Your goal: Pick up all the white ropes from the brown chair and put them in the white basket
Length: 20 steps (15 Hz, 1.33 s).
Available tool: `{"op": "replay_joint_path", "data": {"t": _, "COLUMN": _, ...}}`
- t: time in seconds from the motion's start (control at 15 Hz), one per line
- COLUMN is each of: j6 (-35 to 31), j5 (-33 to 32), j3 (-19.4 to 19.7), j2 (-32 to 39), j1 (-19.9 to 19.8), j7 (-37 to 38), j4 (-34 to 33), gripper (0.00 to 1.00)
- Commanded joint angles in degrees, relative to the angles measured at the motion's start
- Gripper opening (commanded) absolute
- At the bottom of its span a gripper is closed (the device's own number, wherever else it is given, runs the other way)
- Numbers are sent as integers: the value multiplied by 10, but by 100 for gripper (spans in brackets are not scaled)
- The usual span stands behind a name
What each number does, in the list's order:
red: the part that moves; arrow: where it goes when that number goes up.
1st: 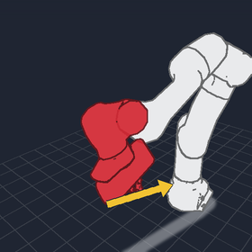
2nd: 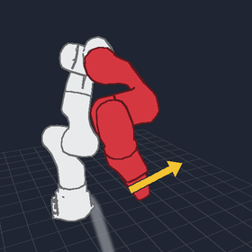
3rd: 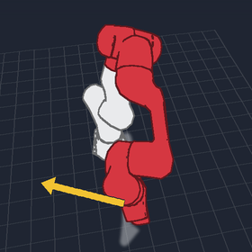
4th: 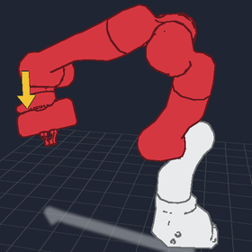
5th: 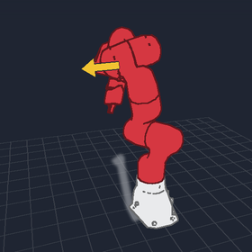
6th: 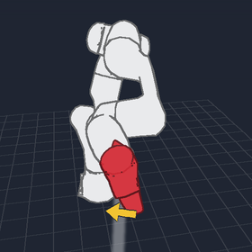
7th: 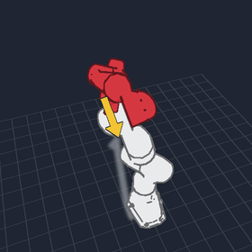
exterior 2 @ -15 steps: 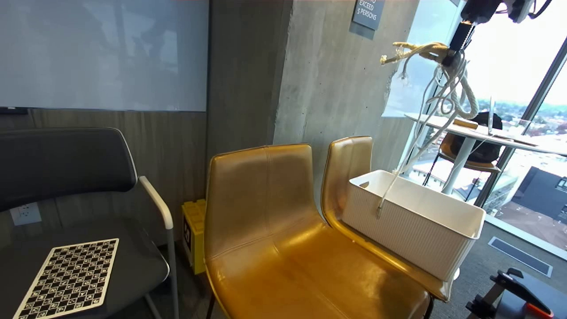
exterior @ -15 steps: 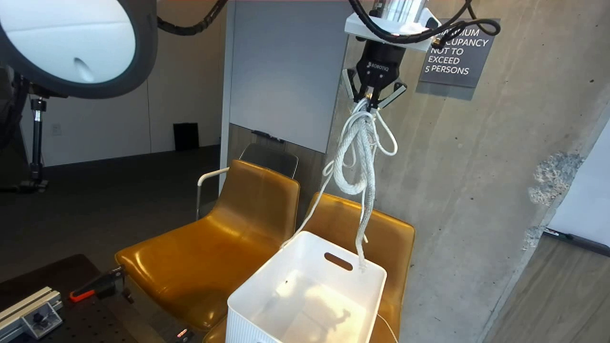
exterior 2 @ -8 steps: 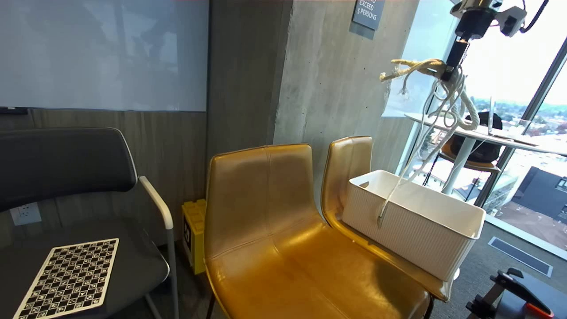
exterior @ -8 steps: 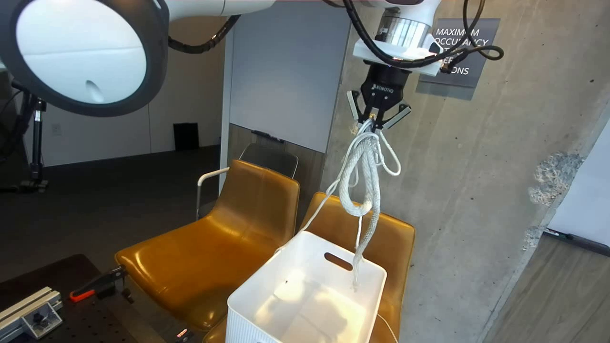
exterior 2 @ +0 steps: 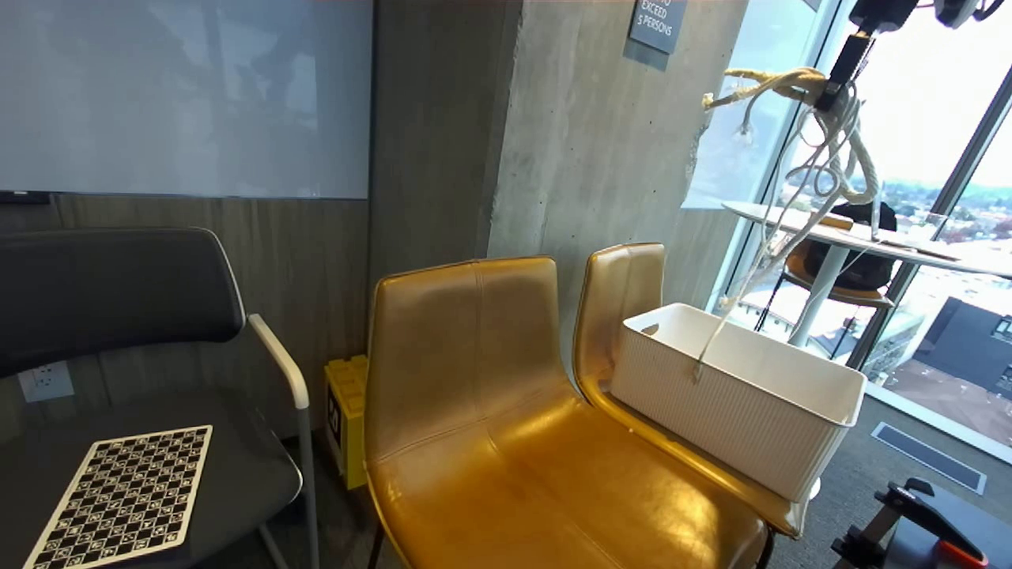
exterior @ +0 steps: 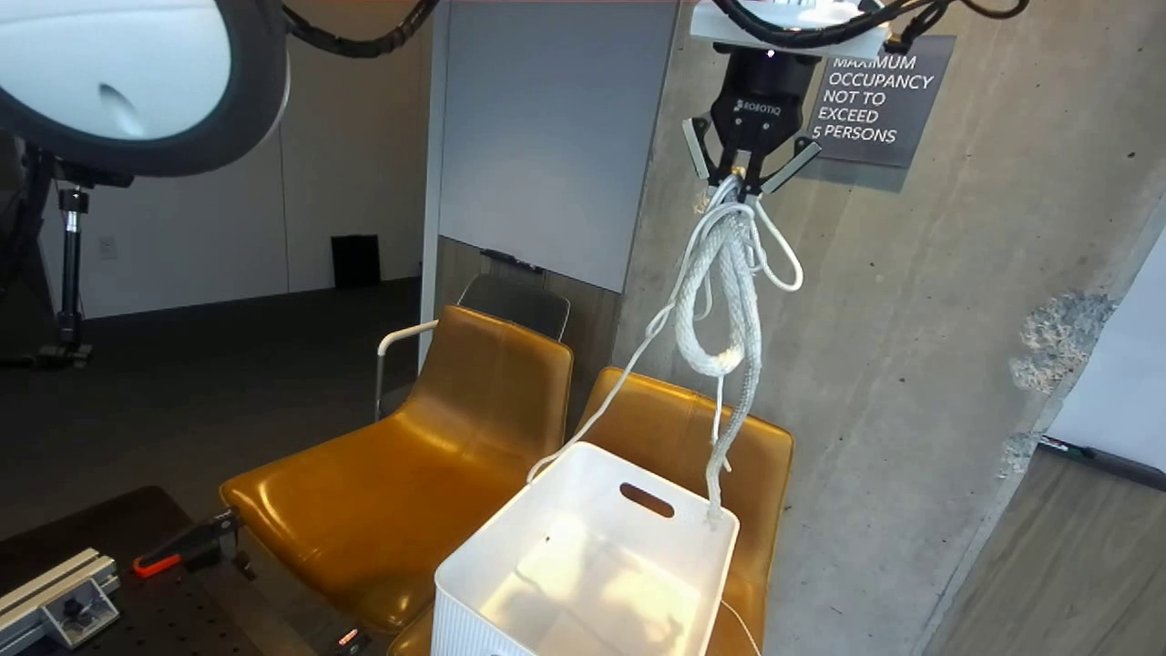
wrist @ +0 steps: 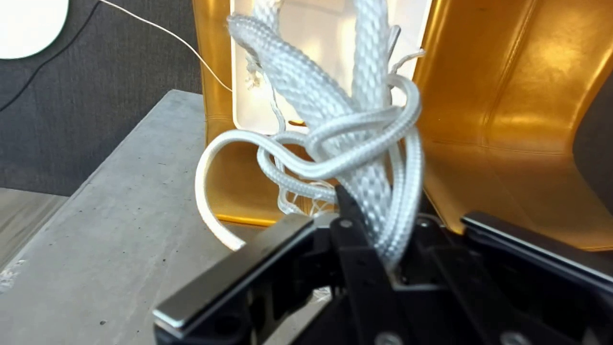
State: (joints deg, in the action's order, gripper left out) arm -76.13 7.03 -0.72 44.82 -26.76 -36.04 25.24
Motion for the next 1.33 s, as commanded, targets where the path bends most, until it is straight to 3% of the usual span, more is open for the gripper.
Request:
{"op": "replay_joint_path", "data": {"t": 0.0, "j6": 6, "j5": 14, "j3": -9, "j2": -18, "j1": -11, "j7": 2, "j4": 1, "gripper": 4}}
{"op": "replay_joint_path", "data": {"t": 1.27, "j6": -15, "j5": 30, "j3": -15, "j2": -30, "j1": -10, "j7": 6, "j4": 0, "gripper": 4}}
